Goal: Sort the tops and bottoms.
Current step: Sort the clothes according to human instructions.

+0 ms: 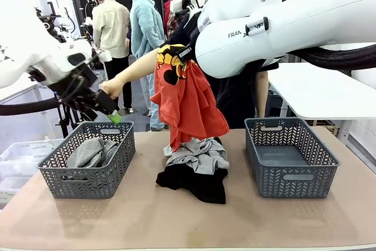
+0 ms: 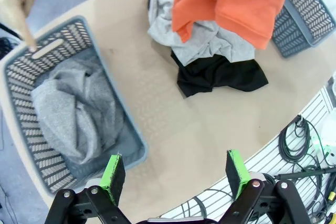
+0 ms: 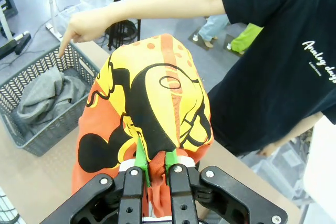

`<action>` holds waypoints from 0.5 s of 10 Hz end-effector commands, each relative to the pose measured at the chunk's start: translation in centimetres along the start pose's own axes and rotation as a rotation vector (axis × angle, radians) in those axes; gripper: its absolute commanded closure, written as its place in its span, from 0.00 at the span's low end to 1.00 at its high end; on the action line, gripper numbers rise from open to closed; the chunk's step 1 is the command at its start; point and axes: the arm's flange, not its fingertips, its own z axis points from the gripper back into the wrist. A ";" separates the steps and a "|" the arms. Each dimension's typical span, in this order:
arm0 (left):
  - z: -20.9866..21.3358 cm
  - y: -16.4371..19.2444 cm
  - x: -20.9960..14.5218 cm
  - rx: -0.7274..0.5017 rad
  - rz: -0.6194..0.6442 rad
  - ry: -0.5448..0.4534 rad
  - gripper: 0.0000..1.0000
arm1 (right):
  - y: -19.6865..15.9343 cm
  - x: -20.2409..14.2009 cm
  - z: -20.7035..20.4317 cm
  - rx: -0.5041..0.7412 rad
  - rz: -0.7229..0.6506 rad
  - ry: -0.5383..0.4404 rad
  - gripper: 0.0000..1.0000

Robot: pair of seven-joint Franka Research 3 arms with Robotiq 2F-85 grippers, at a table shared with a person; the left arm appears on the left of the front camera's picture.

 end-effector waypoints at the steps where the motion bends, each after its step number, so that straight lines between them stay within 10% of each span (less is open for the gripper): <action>1: 4.3 1.8 -3.4 0.068 -0.010 -0.059 0.00 | -0.2 0.7 0.1 0.002 -0.002 -0.007 1.00; 5: 9.1 4.4 -6.2 0.051 0.007 -0.124 0.00 | -0.2 0.7 0.1 0.002 -0.002 -0.007 1.00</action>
